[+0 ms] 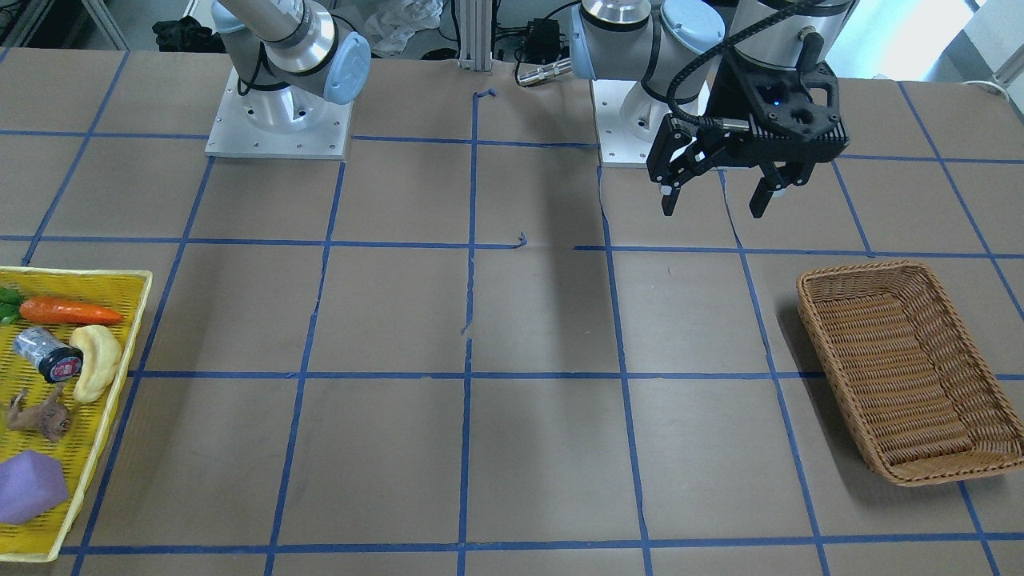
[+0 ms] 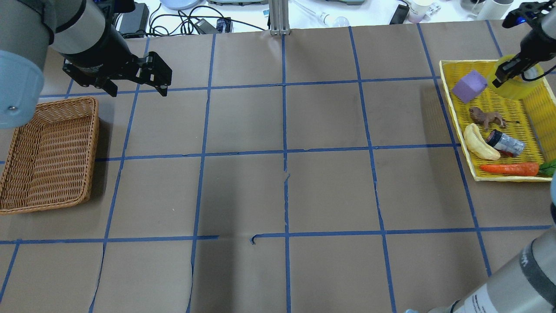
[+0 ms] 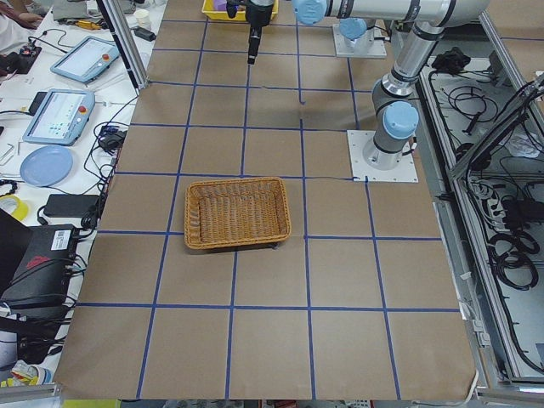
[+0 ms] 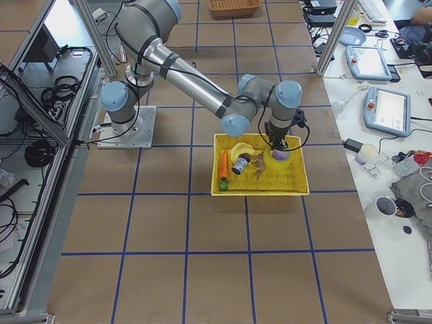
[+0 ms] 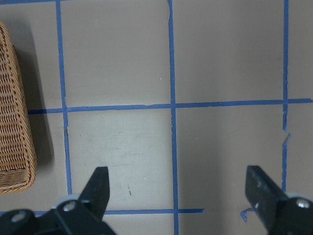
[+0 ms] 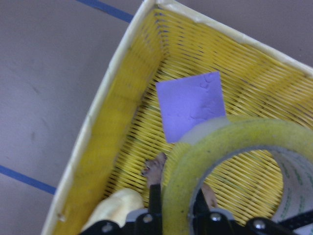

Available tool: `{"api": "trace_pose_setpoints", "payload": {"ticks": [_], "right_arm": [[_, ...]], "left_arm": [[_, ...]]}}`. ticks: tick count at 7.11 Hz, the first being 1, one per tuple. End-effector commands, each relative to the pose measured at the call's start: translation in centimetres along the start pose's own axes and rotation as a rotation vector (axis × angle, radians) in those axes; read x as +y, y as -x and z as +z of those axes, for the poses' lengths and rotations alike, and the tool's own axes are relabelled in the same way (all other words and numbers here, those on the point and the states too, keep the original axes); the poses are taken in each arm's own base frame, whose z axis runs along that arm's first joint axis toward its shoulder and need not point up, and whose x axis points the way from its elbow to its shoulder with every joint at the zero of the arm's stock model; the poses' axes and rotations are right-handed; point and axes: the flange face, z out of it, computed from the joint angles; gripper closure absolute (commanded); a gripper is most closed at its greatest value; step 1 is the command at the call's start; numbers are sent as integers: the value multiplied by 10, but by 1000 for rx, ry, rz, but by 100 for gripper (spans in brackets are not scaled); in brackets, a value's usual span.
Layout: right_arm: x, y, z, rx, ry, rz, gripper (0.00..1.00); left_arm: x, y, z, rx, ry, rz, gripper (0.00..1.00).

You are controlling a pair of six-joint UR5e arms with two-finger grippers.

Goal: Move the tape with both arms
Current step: 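Grasp the yellow tape roll with the right gripper and lift it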

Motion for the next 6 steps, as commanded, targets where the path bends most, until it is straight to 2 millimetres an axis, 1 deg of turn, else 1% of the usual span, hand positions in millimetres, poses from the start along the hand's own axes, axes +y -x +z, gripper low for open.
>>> {"api": "trace_pose_setpoints", "payload": {"ticks": [1, 2, 3, 4, 5, 6], "right_arm": [[-57, 137, -10, -20, 23, 212, 100], [-72, 195, 1, -42, 33, 309, 100], [-85, 261, 18, -38, 13, 382, 100], [-84, 323, 48, -41, 3, 461, 100], [-72, 374, 73, -39, -2, 521, 100], [-51, 437, 102, -34, -4, 537, 100]], "left_arm": [[1, -1, -1, 1, -2, 0, 0], [1, 1, 0, 1, 0, -3, 0], [0, -1, 1, 1, 3, -2, 0], [0, 0, 0, 1, 2, -3, 0], [1, -1, -1, 3, -2, -2, 0], [0, 0, 0, 1, 0, -3, 0]]}}
